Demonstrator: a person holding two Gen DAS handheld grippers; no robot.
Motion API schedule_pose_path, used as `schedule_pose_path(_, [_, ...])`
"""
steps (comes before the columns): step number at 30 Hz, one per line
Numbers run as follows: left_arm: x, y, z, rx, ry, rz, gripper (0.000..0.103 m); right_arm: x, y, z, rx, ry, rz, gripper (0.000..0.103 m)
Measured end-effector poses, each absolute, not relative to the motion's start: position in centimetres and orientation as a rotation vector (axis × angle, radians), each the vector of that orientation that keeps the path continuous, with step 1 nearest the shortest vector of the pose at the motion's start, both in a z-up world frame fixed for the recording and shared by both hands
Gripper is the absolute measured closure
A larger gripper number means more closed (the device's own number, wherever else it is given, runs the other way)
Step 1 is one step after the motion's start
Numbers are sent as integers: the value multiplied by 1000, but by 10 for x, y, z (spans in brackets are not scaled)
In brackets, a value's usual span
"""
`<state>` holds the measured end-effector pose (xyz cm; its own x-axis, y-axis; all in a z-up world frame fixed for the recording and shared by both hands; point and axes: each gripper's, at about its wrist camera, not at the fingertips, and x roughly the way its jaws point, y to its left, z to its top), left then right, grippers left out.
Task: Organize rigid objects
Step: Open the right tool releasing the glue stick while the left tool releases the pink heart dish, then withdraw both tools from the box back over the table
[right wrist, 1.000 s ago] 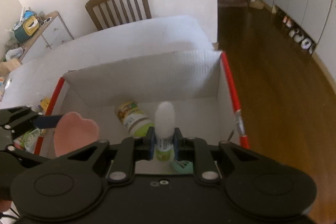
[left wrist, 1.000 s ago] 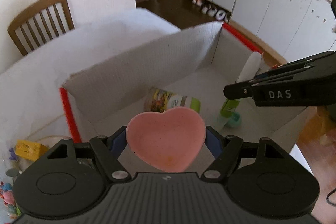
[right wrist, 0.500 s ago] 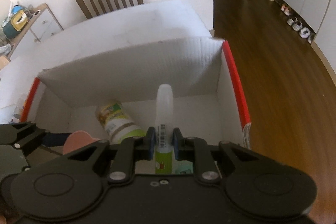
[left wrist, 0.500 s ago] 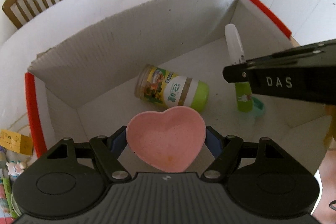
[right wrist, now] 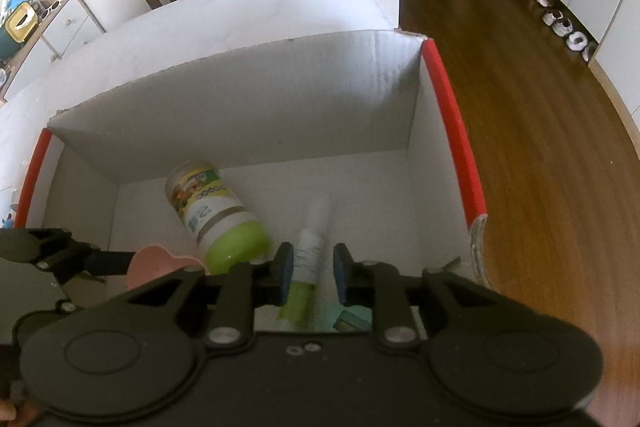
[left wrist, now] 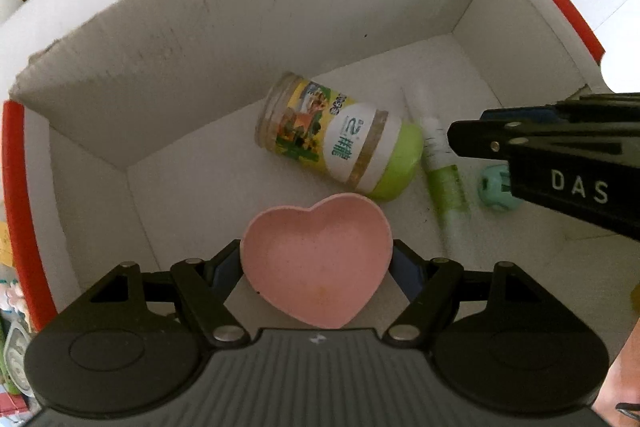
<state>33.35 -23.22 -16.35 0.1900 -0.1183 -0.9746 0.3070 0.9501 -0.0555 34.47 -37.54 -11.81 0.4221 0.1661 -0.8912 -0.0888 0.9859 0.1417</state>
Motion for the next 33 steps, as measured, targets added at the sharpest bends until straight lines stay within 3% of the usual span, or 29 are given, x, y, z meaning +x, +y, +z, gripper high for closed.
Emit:
schedule_pose_path(5, [335, -231, -162, 169, 1358, -297, 26, 343, -378, -117, 75, 1120, 167, 75])
schedule_pose_path(19, [308, -223, -113, 63, 1228, -345, 26, 325, -374, -95, 88, 1063, 196, 39])
schedule_pose_path(33, [265, -202, -64, 48, 1061, -377, 26, 292, -369, -59, 92, 978, 201, 24])
